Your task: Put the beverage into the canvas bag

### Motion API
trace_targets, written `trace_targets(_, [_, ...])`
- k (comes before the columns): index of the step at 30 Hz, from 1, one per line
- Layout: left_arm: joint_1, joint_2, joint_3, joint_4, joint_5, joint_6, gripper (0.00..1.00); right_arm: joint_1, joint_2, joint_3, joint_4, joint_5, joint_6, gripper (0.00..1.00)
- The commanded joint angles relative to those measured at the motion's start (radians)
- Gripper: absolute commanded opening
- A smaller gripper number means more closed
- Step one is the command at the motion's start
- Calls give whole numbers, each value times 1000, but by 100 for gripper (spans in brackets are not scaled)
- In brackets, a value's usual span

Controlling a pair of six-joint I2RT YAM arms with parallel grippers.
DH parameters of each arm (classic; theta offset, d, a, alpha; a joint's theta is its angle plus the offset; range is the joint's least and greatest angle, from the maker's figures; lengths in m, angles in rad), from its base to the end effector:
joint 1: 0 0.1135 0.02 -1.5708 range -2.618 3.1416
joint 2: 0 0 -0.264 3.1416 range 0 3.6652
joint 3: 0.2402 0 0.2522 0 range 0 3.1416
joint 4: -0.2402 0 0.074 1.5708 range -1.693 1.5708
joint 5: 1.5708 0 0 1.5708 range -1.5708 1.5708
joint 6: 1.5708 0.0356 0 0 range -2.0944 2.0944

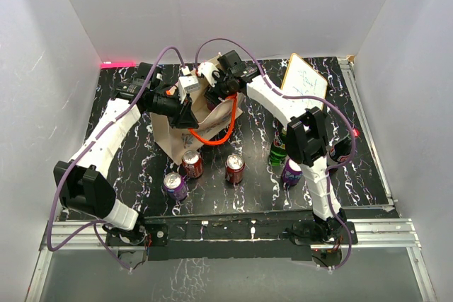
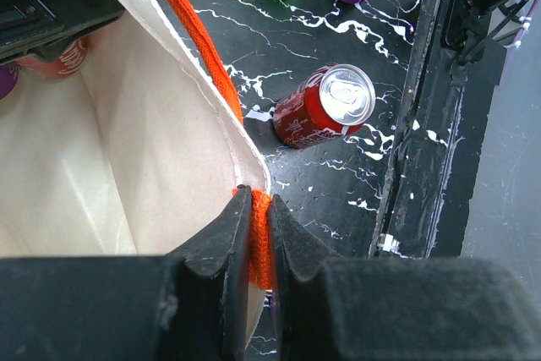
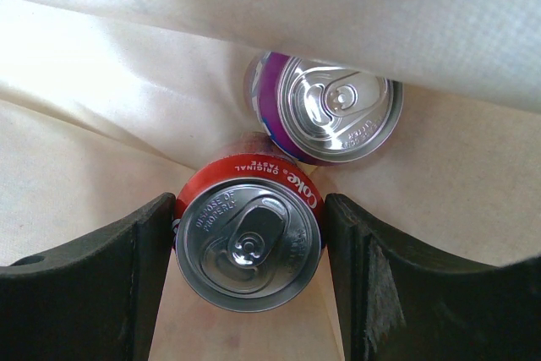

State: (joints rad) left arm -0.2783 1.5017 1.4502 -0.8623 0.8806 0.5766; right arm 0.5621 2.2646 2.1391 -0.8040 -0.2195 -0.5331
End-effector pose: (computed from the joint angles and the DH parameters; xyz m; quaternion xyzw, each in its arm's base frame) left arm 0.2891 -0.1112 0.3476 0.4801 0.7222 -0.3556 0.3486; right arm 0.4227 0.2754 0.2582 -0.5206 0.7874 0.1085 0.3117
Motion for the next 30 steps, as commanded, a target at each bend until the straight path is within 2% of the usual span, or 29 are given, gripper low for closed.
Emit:
trace_targets(1, [10, -16, 15, -112, 45, 2, 0, -64, 70, 7, 31, 89, -66, 49])
trace_targets(16, [9, -5, 30, -104, 41, -3, 0, -60, 57, 46, 11, 59, -73, 81])
trace_targets(24, [9, 1, 41, -96, 41, -11, 0, -60, 53, 90, -4, 43, -62, 88])
trace_targets(30, [9, 14, 51, -79, 44, -29, 0, -57, 34, 148, -24, -27, -33, 92])
